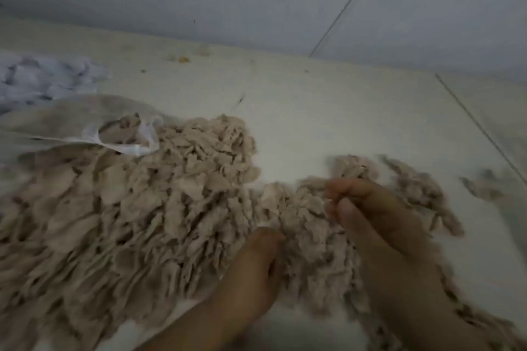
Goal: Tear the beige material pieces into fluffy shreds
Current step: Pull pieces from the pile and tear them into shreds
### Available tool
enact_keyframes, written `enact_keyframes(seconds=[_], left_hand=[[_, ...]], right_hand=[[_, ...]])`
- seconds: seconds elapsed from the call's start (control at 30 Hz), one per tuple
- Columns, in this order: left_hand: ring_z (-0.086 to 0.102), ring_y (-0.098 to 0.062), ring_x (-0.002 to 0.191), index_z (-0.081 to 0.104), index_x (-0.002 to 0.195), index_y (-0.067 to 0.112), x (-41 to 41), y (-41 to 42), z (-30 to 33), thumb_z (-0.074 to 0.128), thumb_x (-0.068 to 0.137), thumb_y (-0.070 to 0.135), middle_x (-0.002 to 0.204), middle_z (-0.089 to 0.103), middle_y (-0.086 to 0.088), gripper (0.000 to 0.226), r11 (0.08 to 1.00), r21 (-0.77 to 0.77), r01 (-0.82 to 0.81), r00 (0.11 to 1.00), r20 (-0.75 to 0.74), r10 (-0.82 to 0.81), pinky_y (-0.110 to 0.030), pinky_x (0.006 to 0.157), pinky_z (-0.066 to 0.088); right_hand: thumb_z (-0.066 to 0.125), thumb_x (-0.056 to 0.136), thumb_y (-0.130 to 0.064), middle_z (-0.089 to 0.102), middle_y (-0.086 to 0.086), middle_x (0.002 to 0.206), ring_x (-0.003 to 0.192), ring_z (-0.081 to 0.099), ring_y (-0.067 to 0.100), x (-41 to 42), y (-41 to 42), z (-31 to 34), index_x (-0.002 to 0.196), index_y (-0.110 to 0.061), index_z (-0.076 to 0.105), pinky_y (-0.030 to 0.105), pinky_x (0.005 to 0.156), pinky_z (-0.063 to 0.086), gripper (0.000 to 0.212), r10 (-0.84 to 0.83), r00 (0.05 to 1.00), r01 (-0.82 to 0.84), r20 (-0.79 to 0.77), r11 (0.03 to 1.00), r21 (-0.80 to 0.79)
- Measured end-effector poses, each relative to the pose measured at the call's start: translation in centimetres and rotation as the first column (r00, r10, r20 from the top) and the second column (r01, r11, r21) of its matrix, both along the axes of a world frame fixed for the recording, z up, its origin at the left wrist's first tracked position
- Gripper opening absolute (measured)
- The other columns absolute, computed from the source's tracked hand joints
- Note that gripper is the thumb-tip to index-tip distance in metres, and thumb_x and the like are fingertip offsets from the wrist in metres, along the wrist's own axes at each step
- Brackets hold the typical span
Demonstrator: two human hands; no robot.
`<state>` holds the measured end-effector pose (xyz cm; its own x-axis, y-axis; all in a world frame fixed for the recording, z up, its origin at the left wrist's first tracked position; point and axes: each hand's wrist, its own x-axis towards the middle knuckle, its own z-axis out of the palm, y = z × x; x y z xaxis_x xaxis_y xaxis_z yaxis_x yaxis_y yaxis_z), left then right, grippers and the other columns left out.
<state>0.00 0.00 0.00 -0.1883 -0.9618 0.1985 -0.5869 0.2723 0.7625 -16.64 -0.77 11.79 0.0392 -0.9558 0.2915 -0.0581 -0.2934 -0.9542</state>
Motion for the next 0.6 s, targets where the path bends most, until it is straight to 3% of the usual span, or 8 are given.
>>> enact_keyframes(seconds=[0.1, 0.17, 0.23, 0.37, 0.47, 0.6], left_hand=[[0.051, -0.014, 0.103, 0.06, 0.111, 0.008, -1.2, -1.3, -2.8, 0.057, 0.09, 0.002, 0.112, 0.058, -0.007, 0.023, 0.995, -0.054, -0.079, 0.997, -0.009, 0.078, -0.015, 0.088, 0.042], [0.044, -0.007, 0.11, 0.056, 0.123, 0.01, -1.7, -1.8, -4.3, 0.059, 0.09, 0.005, 0.125, 0.057, -0.006, 0.033, 0.985, -0.02, -0.171, 0.985, 0.006, 0.171, 0.003, 0.089, 0.027], [0.04, -0.006, 0.114, 0.053, 0.128, 0.009, -1.9, -1.9, -5.8, 0.059, 0.089, 0.004, 0.131, 0.054, -0.007, 0.039, 0.973, 0.003, -0.231, 0.973, -0.015, 0.231, 0.008, 0.087, 0.02], [0.05, -0.011, 0.098, 0.06, 0.11, 0.009, -1.2, -2.8, -6.7, 0.059, 0.086, -0.001, 0.112, 0.058, -0.005, 0.027, 0.964, -0.101, -0.244, 0.97, -0.024, 0.243, -0.005, 0.081, 0.035], [0.051, -0.017, 0.094, 0.061, 0.105, 0.003, -0.4, -3.4, -6.8, 0.053, 0.087, -0.005, 0.105, 0.057, -0.009, 0.022, 0.929, -0.146, -0.34, 0.939, -0.006, 0.343, -0.02, 0.078, 0.039], [0.052, -0.031, 0.105, 0.052, 0.125, 0.0, -1.0, -3.9, -6.5, 0.05, 0.085, -0.005, 0.125, 0.049, -0.017, 0.04, 0.913, -0.188, -0.362, 0.905, 0.165, 0.393, -0.027, 0.085, 0.04]], right_hand=[[0.062, 0.081, -0.042, 0.074, -0.012, 0.1, 0.094, 0.071, 0.01, 1.8, 0.2, -5.5, 0.098, -0.05, 0.073, 0.018, 0.077, 0.055, 0.021, 0.088, 0.996, -0.088, 0.011, 0.974, 0.207], [0.059, 0.085, -0.039, 0.073, -0.014, 0.102, 0.097, 0.07, 0.008, 2.8, 0.4, -9.2, 0.098, -0.047, 0.072, 0.022, 0.08, 0.056, 0.02, 0.124, 0.992, -0.119, 0.003, 0.949, 0.291], [0.059, 0.095, -0.028, 0.071, -0.019, 0.108, 0.105, 0.067, 0.004, 3.6, 0.5, -11.9, 0.103, -0.042, 0.069, 0.021, 0.087, 0.054, 0.019, 0.115, 0.993, -0.11, 0.003, 0.942, 0.318], [0.057, 0.1, -0.022, 0.064, -0.028, 0.118, 0.111, 0.058, -0.013, 3.6, 0.3, -15.7, 0.114, -0.047, 0.057, 0.008, 0.09, 0.048, 0.029, 0.131, 0.987, -0.095, -0.094, 0.944, 0.316], [0.058, 0.099, -0.015, 0.062, -0.026, 0.124, 0.114, 0.057, -0.012, 2.5, 0.0, -17.4, 0.114, -0.045, 0.056, 0.013, 0.098, 0.047, 0.033, 0.101, 0.99, -0.074, -0.094, 0.962, 0.263], [0.059, 0.097, -0.011, 0.067, -0.024, 0.117, 0.113, 0.062, -0.005, 0.7, -0.8, -19.0, 0.109, -0.041, 0.06, 0.03, 0.1, 0.052, 0.033, 0.021, 0.996, -0.002, -0.088, 0.977, 0.212]])
